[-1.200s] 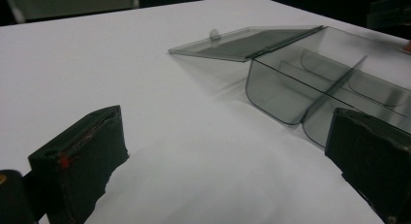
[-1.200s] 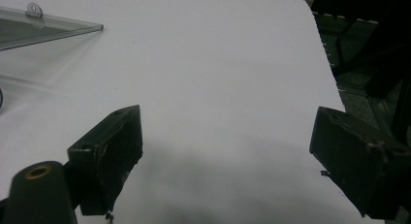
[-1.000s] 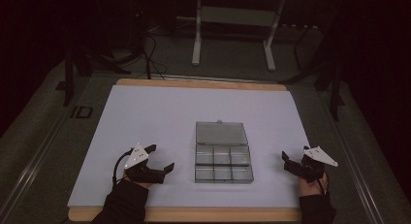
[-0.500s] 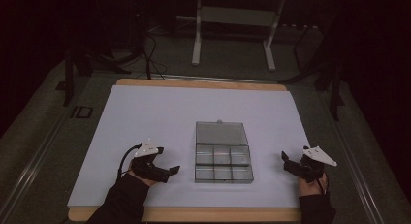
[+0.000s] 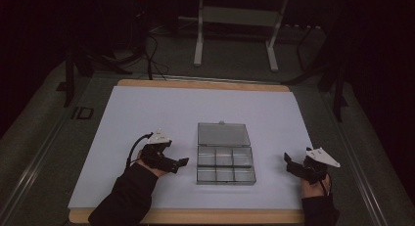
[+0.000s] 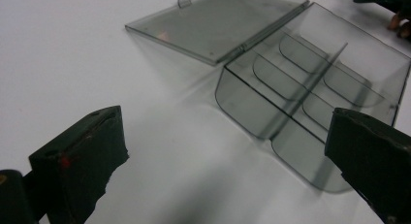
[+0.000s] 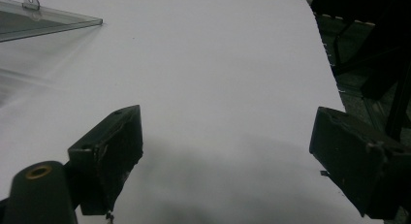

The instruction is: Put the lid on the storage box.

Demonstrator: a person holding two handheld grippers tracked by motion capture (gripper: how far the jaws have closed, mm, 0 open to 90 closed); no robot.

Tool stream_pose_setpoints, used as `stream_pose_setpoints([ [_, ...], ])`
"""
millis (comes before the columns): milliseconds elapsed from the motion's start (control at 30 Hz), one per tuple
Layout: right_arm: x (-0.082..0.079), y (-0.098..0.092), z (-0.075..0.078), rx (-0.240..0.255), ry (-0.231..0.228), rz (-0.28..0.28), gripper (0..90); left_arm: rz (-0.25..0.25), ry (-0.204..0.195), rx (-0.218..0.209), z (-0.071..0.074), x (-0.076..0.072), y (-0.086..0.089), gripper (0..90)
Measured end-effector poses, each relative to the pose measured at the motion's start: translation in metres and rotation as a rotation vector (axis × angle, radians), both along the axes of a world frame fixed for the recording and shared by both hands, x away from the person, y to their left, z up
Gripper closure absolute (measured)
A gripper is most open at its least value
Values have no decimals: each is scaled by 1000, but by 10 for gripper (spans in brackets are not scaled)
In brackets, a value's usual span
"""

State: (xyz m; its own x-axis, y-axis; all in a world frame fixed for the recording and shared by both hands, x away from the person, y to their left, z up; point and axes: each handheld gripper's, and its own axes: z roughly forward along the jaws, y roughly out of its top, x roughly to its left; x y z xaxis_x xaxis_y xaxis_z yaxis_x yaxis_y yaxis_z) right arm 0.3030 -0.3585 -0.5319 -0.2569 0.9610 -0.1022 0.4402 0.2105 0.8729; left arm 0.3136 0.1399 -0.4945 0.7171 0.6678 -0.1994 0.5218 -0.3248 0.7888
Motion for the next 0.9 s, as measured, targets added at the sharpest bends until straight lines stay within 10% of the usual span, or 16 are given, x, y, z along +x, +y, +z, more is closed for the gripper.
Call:
stream_pose_setpoints([
  [433,0,0,0,-2,5,4,118,28,-4,-13,14,28,-19,28],
  [900,0,0,0,-1,9,6,118,87,36,63,11,65,-53,58],
])
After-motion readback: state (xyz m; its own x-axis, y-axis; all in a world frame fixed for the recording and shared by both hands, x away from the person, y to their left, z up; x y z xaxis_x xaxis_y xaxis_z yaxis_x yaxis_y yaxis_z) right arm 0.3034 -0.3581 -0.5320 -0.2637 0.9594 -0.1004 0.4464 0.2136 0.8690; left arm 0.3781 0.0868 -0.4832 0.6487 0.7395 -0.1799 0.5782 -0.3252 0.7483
